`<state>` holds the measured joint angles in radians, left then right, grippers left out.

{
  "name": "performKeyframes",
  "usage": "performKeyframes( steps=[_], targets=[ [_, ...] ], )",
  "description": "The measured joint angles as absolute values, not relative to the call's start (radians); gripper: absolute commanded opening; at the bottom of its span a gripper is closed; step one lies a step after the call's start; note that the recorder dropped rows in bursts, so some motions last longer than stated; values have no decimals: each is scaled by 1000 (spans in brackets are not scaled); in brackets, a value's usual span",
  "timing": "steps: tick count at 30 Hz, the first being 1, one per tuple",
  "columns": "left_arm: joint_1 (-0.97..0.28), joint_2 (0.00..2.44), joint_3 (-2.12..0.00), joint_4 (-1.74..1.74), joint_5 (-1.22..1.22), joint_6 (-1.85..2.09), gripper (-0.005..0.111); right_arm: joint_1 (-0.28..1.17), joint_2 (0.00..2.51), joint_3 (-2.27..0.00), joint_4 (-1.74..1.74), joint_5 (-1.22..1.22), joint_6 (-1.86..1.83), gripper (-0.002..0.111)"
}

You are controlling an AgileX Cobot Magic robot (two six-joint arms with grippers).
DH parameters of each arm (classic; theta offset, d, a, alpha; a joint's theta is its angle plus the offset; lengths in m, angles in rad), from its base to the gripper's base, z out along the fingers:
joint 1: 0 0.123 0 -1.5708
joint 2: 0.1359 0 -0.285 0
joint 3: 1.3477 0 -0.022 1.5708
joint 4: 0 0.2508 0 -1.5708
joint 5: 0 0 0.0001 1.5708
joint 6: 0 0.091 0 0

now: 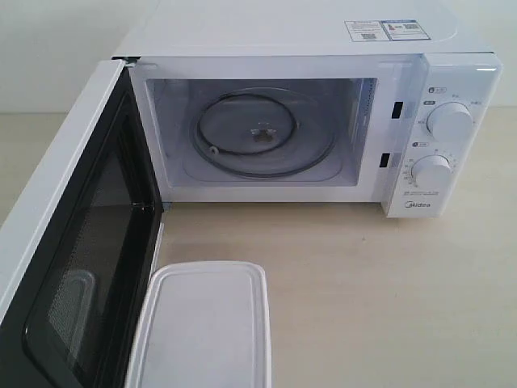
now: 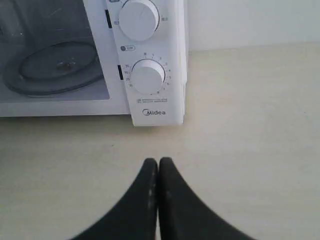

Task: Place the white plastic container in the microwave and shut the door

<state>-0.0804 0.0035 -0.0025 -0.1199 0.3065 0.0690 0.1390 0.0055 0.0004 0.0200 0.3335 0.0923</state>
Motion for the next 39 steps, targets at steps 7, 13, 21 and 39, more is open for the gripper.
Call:
performKeyframes(
  steps=[7, 13, 21, 39],
  targets=[
    [-80, 3, -3, -120, 307, 69, 4, 139, 5, 0, 0, 198, 73, 0],
    [-80, 3, -3, -120, 307, 69, 4, 139, 5, 0, 0, 10, 65, 0],
    [-80, 3, -3, -120, 307, 69, 4, 139, 2, -74, 63, -589, 193, 0],
    [-80, 3, -3, -120, 307, 69, 4, 139, 570, -806, 127, 669, 31, 0]
  ],
)
